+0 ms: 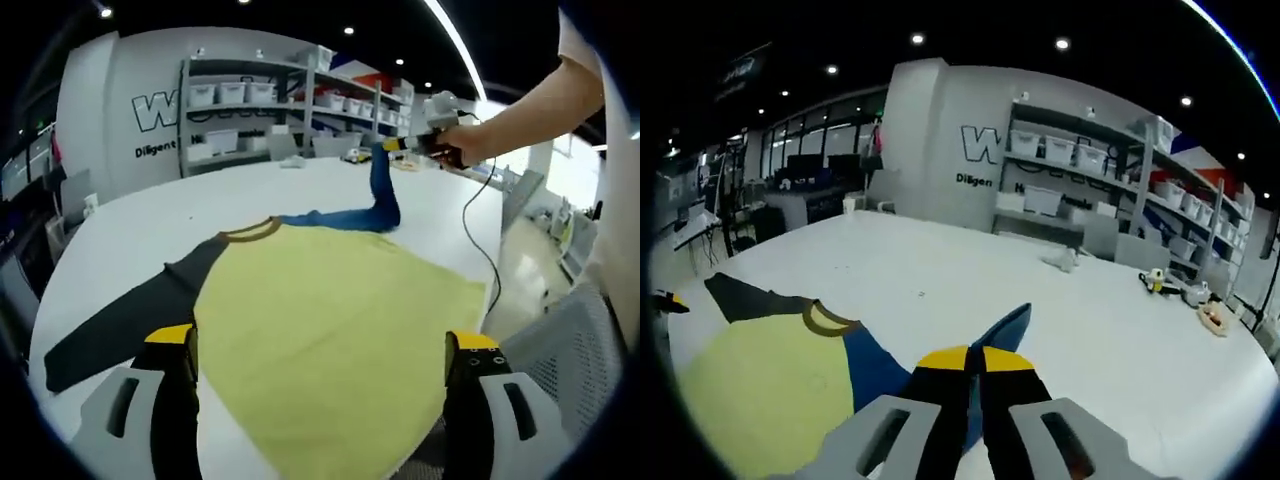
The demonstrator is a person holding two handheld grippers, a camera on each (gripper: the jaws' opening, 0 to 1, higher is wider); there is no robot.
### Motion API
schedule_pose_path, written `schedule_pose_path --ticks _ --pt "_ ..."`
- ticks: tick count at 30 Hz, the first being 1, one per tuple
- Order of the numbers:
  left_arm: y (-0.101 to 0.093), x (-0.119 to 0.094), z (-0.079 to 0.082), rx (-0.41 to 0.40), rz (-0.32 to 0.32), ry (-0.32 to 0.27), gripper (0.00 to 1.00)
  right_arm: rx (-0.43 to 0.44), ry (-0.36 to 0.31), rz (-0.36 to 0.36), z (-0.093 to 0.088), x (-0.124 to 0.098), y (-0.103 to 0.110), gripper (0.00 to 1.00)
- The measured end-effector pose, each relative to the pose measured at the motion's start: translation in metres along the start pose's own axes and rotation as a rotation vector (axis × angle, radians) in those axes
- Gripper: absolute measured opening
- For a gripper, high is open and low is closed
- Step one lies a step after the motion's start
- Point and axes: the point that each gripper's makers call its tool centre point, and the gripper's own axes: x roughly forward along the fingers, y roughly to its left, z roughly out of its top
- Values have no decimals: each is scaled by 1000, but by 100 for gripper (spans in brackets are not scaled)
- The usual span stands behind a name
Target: Fold the garment on the visible template until the final outline fits inside the template.
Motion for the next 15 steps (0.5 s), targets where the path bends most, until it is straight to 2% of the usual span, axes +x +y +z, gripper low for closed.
schedule_pose_path --ticks 15 --pt "-2 -20 -3 7 13 -20 99 -64 -24 172 27 32 90 0"
